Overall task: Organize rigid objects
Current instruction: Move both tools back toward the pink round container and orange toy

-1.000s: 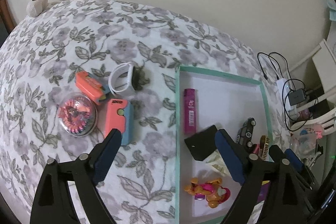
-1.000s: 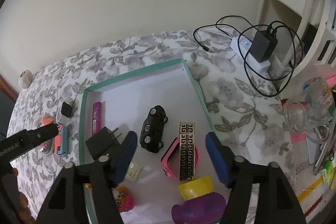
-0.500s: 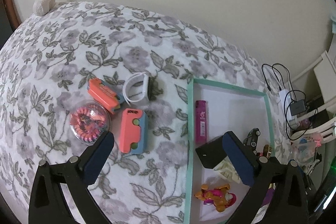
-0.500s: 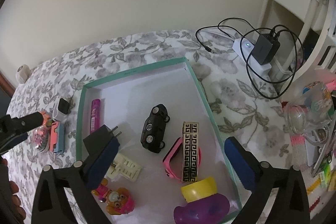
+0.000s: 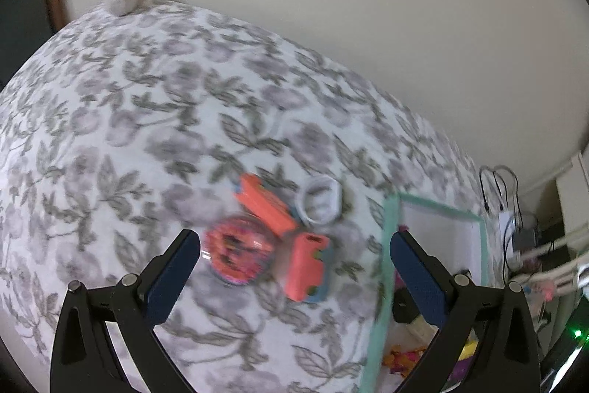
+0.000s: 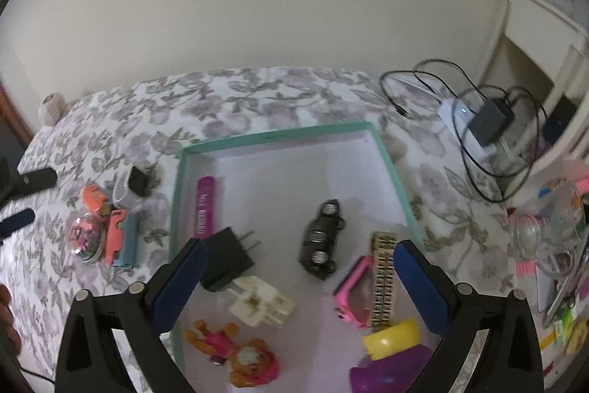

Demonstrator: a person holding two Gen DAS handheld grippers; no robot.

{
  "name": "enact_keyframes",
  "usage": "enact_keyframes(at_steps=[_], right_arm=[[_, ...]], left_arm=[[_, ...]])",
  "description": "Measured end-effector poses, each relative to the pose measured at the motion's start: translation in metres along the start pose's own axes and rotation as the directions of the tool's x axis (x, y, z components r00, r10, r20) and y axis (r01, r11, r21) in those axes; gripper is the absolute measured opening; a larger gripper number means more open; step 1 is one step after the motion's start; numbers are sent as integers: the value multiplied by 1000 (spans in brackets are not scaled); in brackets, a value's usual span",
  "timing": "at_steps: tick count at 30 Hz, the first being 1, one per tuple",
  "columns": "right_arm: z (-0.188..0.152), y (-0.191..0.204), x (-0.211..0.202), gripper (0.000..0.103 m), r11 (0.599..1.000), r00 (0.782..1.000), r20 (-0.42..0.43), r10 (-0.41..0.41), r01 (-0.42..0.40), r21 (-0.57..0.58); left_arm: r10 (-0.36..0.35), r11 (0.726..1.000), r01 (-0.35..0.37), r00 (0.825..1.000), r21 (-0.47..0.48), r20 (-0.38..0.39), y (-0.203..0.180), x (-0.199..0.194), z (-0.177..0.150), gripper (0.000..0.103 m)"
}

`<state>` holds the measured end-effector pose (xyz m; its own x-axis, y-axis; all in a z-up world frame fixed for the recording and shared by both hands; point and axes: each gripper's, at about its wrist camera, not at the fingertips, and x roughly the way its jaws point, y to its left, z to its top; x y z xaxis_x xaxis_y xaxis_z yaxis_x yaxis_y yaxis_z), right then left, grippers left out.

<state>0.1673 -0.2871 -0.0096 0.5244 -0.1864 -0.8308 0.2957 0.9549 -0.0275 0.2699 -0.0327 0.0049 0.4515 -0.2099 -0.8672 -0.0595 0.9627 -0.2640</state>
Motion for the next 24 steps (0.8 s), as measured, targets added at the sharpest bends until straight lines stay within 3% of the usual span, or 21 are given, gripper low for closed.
enact_keyframes(at_steps=[10, 16, 24], right_arm=[[9, 68, 10, 102, 994, 997, -6, 75, -76, -75], [10, 114, 23, 102, 984, 993, -21, 113, -115, -133], [4, 156, 56, 102, 968, 989, -76, 128, -141, -206]], left_arm=[[90, 993, -90, 996, -75, -15, 66, 1, 18, 103], [76, 987, -86, 994, -134, -76, 93, 23, 16, 103], [46, 986, -68, 988, -149, -145, 95, 48, 11, 103]])
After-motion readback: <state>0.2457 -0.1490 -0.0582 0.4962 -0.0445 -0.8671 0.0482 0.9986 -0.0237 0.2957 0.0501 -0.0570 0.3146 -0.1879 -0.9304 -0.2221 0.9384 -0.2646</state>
